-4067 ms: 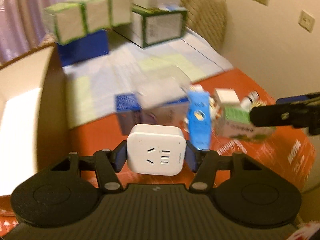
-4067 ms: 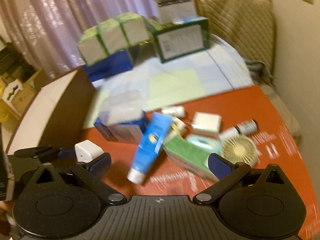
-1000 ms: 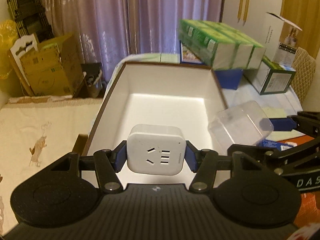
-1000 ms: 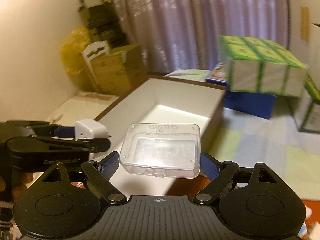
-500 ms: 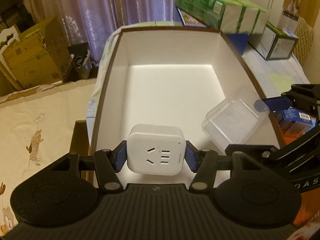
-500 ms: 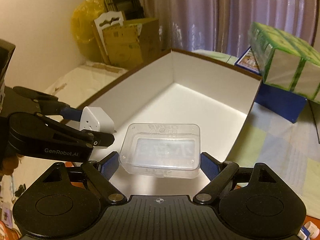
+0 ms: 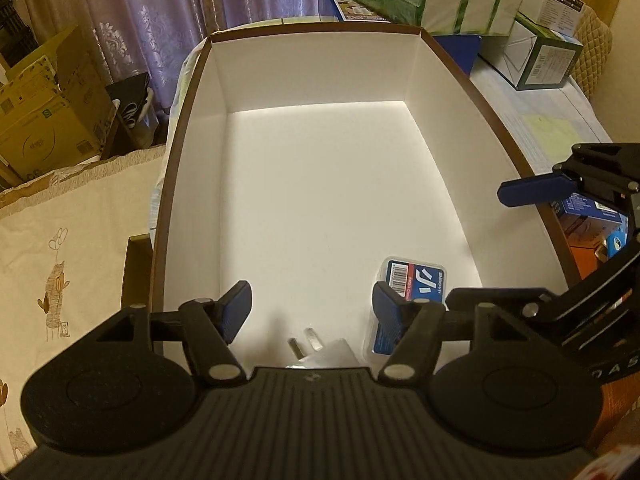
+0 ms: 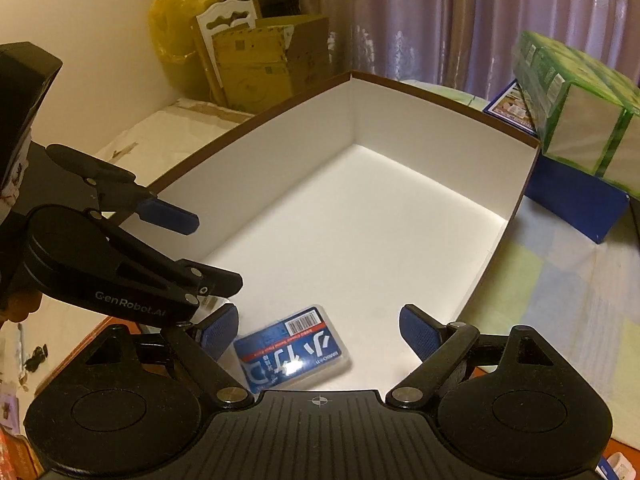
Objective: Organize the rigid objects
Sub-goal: 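Open both tools to drop the plug and case into the shoebox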
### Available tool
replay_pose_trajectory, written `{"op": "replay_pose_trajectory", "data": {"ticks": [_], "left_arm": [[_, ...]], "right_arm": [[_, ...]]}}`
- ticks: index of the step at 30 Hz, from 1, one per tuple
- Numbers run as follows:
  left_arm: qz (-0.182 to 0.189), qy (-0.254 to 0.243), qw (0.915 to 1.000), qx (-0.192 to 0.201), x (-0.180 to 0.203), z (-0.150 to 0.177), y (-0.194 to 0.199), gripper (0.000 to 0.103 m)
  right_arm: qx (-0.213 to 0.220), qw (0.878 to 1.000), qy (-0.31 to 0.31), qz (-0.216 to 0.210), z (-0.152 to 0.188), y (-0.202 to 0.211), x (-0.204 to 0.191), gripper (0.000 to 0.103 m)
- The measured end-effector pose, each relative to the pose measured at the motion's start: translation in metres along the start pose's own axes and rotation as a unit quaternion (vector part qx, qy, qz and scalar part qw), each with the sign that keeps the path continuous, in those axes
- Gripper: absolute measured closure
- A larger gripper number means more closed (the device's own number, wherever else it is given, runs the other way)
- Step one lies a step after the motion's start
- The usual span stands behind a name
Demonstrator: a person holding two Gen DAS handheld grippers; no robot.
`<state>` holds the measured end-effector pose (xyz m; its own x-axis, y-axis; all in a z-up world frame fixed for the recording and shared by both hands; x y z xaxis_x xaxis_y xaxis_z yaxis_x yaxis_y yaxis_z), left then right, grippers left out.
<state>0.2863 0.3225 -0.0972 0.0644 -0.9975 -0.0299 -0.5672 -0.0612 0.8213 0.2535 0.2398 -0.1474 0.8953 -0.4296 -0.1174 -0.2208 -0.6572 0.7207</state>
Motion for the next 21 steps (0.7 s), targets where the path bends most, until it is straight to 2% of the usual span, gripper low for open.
{"op": "replay_pose_trajectory", "data": {"ticks": [9,21], "left_arm": [[-0.003,0.003,1.0,-0.004,0.002,0.003,0.002,0.04],[-0.012,0.001,0.9997,0.022,0.009,0.0,0.026,0.04]], "right_arm": [[0.002,1.0,-0.008,0.001,0.0,0.005,0.0,0.018],[0.026,0.999,-0.023,0.006,0.0,0.027,-0.003,0.018]]}}
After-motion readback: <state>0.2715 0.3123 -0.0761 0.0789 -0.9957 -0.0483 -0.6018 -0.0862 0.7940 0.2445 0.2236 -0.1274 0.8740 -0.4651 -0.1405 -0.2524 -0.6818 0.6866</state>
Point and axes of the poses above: each gripper's, at about its wrist camera, not at the fingertips, and y roughly against the way its jaws point, x to its right, z to its underside, the point moved 7 cm from there along -y, roughly the way its jaws point, and after that the axes turned 5 degrees about x, right-handed, at the moved point
